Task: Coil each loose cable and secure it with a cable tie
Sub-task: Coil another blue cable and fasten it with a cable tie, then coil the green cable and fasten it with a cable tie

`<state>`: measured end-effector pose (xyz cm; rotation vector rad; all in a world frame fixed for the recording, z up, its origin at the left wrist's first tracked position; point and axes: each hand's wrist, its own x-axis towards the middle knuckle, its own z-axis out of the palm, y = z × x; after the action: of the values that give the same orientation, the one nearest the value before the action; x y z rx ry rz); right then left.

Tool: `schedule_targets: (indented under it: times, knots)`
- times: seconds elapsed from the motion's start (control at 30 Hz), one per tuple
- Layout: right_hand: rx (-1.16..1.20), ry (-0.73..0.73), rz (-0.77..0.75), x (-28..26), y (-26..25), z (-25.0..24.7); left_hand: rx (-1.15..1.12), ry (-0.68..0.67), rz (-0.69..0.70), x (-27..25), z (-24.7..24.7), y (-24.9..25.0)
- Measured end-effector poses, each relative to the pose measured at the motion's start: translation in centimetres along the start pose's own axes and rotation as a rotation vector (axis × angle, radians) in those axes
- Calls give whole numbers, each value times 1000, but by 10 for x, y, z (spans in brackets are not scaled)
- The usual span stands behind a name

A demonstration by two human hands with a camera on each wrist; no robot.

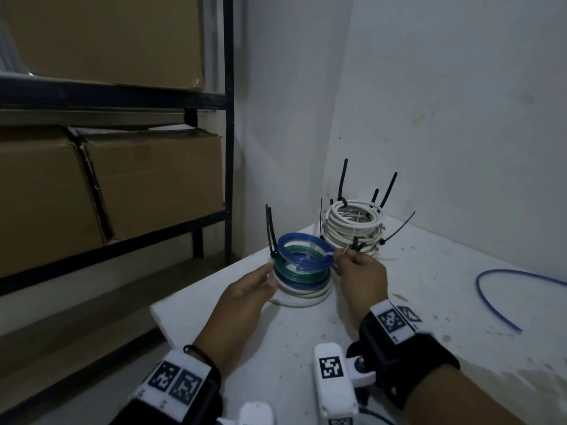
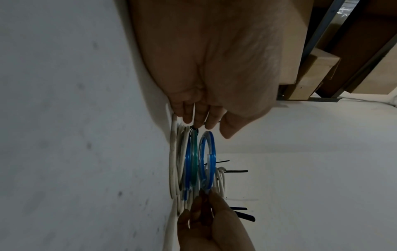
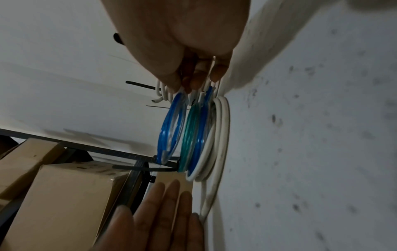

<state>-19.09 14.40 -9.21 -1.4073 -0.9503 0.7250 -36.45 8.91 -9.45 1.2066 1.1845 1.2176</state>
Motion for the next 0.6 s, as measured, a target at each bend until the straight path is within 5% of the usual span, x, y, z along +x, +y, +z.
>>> schedule_targets:
  times: [0.37,0.6]
  knots:
    - [-216,-150,-56,7,-1,-13,30,7,19,-1,1,-1]
    - [-291,-274,-8,-22,-26,-65,24,77,14,-2,-4,-1]
